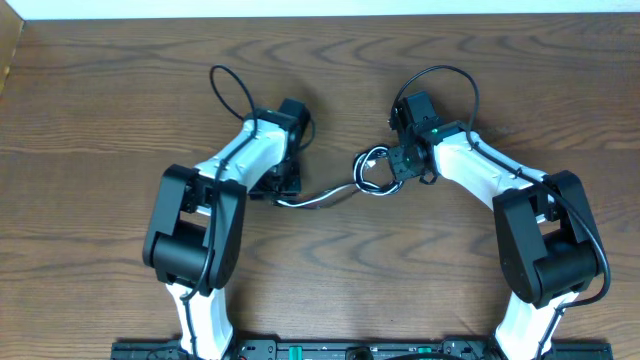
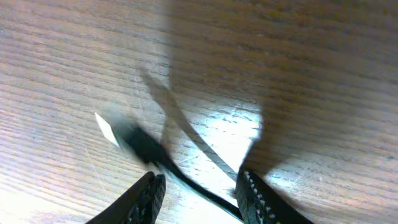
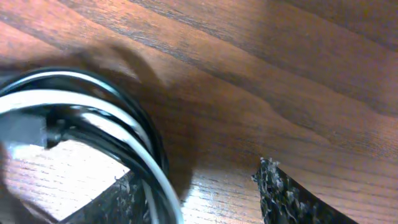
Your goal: Untangle cables
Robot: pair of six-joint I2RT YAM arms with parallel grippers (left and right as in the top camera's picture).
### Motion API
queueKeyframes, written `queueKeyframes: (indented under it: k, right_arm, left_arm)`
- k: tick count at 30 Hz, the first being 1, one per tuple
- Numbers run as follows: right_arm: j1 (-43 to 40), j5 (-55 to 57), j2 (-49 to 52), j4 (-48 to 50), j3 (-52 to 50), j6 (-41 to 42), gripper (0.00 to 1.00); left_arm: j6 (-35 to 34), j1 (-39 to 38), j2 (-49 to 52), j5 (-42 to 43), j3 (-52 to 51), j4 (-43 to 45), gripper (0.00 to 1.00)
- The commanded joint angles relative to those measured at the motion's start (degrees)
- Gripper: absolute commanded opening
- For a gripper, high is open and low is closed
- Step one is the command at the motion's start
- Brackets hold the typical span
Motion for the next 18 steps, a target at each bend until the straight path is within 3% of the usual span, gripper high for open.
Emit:
queueKeyframes:
  k: [1, 5, 8, 18]
  right_arm:
    - [-0.8, 2.8, 1.2, -0.2, -1.9, 2.0, 0.5]
    - [-0.8, -2.4, 1.1, 1.3, -1.7, 2.0, 0.44]
    - [-0.8, -7.2, 0.3, 1.3, -0.5, 1.9, 0.47]
    - [-0.7, -11.0, -8.9, -0.8, 2.0, 1.9, 0.57]
  left_arm:
    - [0.9, 0.9, 1.9, 4.5, -1.5, 0.5, 0.43]
    - [3.2, 1.0, 1.8, 6.6, -0.9, 0.6, 0.43]
    - [3.4, 1.1, 1.5, 6.6, 0.7, -0.3, 0.5]
    - [2.8, 3.3, -2.8, 6.8, 8.6, -4.2, 0.54]
